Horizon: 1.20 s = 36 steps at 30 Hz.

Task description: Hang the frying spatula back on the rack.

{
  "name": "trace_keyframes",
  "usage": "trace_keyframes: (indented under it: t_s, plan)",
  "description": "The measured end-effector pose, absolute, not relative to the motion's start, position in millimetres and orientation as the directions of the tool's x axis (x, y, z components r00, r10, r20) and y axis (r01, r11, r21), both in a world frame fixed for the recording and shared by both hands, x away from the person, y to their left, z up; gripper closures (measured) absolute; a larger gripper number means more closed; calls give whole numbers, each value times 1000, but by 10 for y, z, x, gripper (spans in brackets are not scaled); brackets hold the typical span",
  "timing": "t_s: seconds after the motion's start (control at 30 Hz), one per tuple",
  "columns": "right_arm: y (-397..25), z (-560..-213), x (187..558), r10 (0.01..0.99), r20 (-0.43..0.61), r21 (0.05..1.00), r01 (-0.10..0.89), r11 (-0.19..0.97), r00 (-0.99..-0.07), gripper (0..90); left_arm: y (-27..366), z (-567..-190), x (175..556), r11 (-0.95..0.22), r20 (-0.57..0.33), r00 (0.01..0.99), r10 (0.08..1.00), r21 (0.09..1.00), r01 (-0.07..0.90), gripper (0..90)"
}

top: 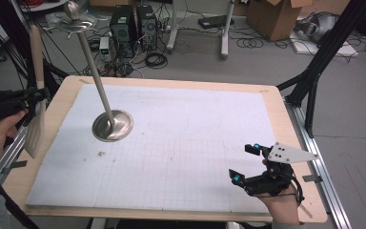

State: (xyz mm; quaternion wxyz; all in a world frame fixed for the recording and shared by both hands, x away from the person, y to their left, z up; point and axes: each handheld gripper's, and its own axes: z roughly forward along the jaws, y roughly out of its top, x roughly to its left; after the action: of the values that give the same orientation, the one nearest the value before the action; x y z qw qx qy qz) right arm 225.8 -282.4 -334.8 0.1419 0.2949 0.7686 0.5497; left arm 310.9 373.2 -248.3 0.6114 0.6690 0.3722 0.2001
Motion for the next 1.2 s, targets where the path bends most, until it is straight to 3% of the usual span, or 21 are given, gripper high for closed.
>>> trace_keyframes:
  t_s: [1.2]
  plan:
    - [-2885, -3364, 2251, 619, 115, 928, 306, 212, -777, 15, 3646, -2541, 3294, 45, -233, 663, 712, 956, 289, 776]
